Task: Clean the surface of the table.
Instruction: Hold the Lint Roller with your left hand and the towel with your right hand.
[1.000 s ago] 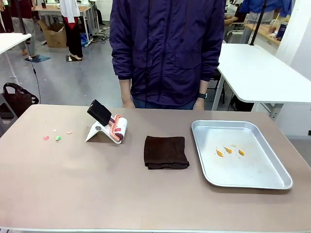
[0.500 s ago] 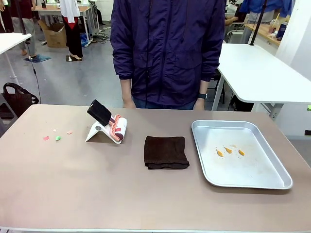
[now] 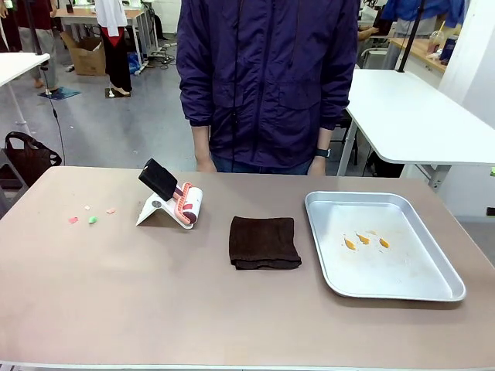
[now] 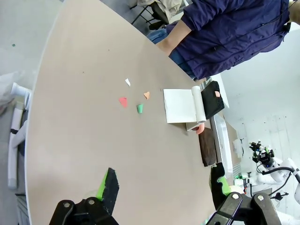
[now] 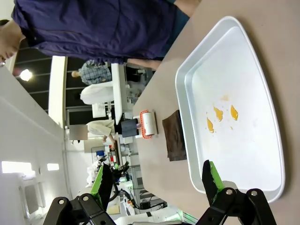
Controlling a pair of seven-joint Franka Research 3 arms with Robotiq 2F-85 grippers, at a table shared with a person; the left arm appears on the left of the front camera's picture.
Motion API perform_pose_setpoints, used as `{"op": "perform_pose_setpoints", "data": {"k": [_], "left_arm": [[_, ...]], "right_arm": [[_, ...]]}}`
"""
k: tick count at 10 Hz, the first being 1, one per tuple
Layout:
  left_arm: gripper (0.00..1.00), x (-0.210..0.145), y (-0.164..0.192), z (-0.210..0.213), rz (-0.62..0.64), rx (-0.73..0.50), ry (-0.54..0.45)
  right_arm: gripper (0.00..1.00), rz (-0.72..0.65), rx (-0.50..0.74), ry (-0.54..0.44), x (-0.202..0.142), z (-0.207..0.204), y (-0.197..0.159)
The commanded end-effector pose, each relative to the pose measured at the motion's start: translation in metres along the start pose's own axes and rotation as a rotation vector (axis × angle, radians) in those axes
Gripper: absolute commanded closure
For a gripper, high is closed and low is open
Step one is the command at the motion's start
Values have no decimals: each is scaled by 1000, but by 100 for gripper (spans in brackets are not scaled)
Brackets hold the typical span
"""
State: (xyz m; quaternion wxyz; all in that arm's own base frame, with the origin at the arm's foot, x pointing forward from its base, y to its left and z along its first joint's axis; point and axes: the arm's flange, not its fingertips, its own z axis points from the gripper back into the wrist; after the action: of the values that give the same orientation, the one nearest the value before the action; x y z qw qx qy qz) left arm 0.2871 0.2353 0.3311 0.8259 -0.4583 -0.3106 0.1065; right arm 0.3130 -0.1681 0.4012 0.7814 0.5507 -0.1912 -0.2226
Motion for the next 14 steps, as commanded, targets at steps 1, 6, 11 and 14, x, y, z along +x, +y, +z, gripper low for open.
{"op": "perform_pose_setpoints", "data": {"k": [1,6,11,14], "left_arm": [[0,2,3,-1,-24,-20,-21],[0,9,-41,-27,-40,-29,14],[0,13,-148,-111,-30,-43,67],[0,13,-198,-174,-128,81,256]], "right_arm": [[0,8,19,-7,2,1,2],[0,78,-70,51,-20,-40,51],[0,278,-235,160,-58,-162,129],[0,466,-367,241,-106,-258,151]]}}
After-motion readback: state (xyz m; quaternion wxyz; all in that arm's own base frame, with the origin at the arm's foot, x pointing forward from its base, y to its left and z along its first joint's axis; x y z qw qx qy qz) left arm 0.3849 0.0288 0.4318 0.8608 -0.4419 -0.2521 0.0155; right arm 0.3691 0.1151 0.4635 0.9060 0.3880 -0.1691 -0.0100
